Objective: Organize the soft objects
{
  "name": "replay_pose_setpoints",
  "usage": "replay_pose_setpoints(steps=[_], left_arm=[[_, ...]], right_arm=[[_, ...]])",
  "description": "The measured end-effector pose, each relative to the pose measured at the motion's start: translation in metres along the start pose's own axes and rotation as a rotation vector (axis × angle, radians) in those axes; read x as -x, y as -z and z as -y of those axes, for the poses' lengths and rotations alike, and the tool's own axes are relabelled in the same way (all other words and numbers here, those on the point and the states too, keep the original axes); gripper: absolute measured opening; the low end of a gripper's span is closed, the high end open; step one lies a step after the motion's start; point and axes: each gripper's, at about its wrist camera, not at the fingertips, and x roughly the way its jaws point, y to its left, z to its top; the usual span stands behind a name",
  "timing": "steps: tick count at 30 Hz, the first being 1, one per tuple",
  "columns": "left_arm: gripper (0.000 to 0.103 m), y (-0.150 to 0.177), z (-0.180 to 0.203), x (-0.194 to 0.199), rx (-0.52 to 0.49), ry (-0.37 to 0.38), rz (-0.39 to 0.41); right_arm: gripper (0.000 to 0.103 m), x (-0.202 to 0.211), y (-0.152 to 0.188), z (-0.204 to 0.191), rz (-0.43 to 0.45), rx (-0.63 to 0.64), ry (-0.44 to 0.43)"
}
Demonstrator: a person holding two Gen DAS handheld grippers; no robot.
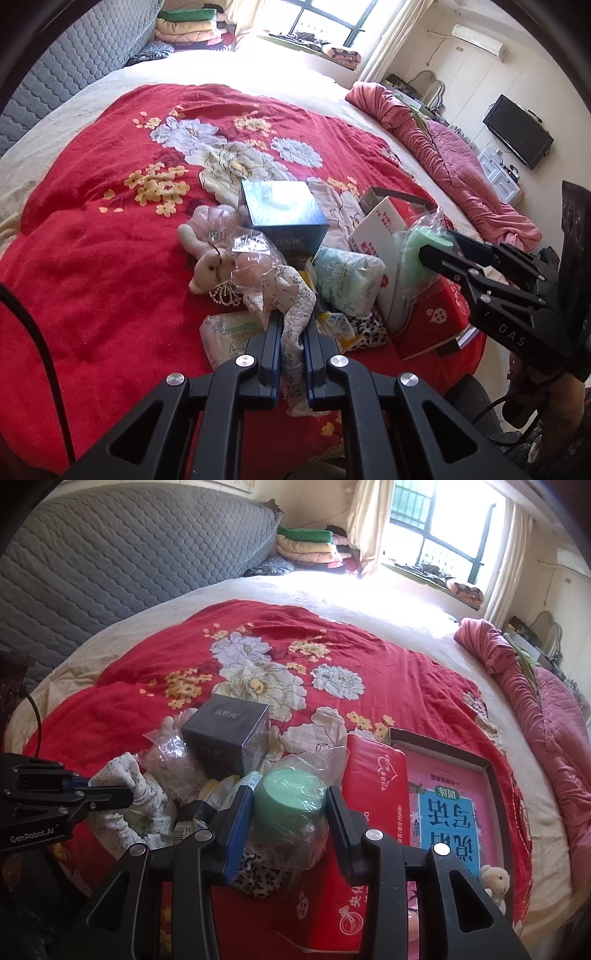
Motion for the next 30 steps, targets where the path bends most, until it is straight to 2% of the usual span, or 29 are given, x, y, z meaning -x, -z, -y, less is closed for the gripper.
replay_pose_setpoints(steps=[14, 30], left_arm=[[0.01, -0.025, 0.03, 0.046, -0.046, -0.051, 0.107], [0.01, -0.036, 0.069, 0.071, -0.095, -0.102, 0.154]], right_arm=[[0.042, 0.036, -0.005, 0.024, 0.087, -0.095, -0.042], [0.042, 0.082, 0.0, 0.053, 0.177, -0.178, -0.039]])
